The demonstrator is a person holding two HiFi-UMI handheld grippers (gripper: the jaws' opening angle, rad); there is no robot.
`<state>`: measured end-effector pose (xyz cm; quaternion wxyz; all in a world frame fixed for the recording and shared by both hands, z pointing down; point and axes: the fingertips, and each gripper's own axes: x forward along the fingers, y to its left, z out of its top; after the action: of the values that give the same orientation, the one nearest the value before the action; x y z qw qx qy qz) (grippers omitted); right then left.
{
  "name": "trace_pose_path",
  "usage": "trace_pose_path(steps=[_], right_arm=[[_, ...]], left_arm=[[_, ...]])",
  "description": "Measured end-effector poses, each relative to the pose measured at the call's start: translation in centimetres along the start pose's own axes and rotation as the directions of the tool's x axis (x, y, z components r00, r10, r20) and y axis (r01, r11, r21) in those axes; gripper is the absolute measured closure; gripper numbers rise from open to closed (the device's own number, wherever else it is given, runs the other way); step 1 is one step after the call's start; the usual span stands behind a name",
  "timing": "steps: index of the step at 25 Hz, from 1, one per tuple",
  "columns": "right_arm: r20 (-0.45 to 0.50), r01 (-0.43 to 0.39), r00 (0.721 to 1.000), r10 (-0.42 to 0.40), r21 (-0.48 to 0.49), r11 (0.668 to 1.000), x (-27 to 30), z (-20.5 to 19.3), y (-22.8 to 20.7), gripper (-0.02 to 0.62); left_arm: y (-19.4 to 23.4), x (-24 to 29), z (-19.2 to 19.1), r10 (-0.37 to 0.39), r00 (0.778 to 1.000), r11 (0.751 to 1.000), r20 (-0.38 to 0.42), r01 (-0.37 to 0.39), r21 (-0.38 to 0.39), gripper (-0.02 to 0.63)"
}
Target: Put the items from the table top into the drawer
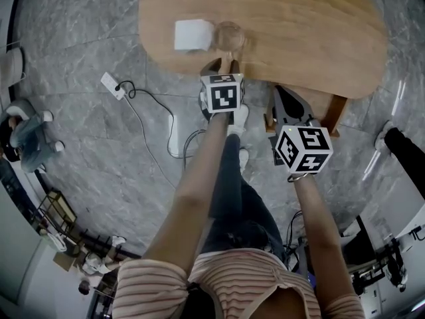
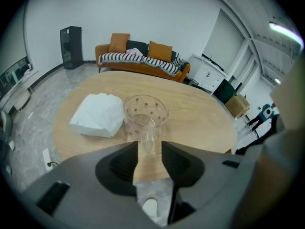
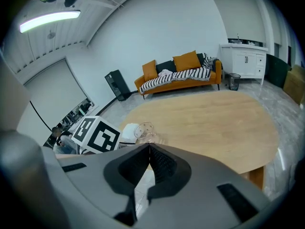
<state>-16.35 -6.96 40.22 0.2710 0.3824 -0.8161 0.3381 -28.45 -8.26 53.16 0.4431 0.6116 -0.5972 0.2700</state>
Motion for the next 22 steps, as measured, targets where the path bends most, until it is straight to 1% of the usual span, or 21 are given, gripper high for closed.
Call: trace_pose_path(steps=[5, 13, 20, 22], right_arm=[[-0.022, 0.001, 1.0, -0.001, 0.0, 1.0, 0.7, -0.5, -0.3, 0.586], [-0.031, 0.002, 1.0, -0.002, -0.002, 1.0, 1.4, -1.0, -0.9, 0.587], [-0.047, 0.001, 0.999, 0.0, 0.008, 1.0, 1.8, -1.4, -1.2, 0.588], [-0.052, -0.001, 0.999, 0.002, 0.009, 1.0, 1.9, -1.5, -1.1, 0.588]], left_arm=[[0.3, 2.1, 0.0, 0.026, 1.0, 1.0, -0.007, -0.026, -0.004, 0.474], [0.6, 3.4, 0.2, 0.037, 0.999, 0.999, -0.02, -0.038, -0.008, 0.476], [0.7, 4.0, 0.4, 0.037, 0.999, 0.999, -0.032, -0.037, -0.012, 0.503], [0.7, 3.9, 0.4, 0.046, 0.998, 0.999, -0.035, -0.046, -0.008, 0.525]])
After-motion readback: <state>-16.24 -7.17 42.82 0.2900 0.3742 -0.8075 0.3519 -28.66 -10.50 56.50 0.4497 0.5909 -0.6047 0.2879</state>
